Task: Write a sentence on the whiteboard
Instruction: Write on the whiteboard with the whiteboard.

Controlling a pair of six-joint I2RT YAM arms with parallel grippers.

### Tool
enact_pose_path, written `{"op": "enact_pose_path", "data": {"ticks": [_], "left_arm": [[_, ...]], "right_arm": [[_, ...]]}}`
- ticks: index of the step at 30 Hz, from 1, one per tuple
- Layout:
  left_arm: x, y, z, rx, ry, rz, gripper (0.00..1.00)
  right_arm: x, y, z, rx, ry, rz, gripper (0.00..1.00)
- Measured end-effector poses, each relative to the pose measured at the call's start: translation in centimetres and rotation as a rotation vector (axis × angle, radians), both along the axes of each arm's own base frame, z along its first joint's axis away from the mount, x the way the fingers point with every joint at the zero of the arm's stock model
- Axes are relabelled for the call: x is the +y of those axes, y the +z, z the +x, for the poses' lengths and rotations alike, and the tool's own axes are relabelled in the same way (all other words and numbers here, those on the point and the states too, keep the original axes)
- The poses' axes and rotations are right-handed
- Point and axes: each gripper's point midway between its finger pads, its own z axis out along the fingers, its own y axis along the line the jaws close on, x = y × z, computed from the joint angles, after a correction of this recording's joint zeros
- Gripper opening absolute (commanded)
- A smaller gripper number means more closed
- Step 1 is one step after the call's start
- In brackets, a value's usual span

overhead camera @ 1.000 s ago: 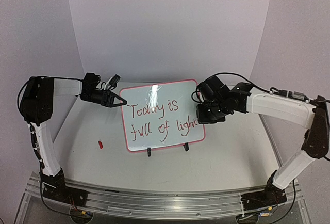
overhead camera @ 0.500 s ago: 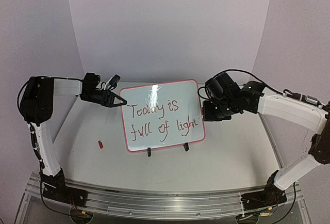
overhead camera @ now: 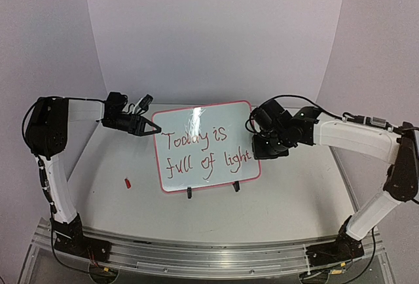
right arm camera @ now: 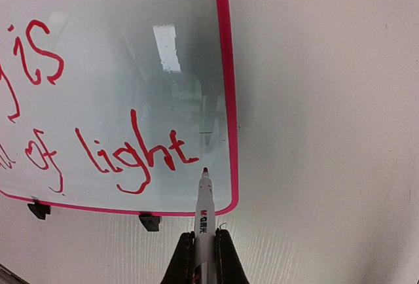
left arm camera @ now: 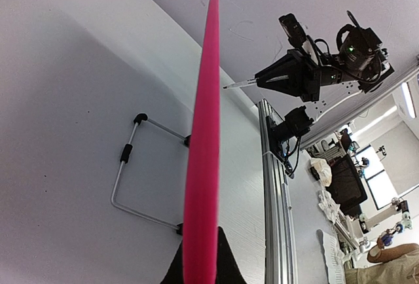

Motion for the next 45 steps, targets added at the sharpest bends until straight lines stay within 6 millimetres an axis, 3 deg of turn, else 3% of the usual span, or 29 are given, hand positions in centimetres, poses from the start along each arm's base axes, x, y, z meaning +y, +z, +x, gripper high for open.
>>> {"op": "enact_pose_path", "data": {"ticks": [12, 45], "left_arm": [[-0.1, -0.1, 0.1, 0.003, -0.001, -0.001, 0.0], [-0.1, 0.0, 0.0, 0.005, -0.003, -0.002, 0.0]], "right_arm": [[-0.2, -1.9, 0.4, 0.02, -0.014, -0.053, 0.0], [-0.3, -2.0, 0.7, 0.01, -0.025, -0.063, 0.0]]}}
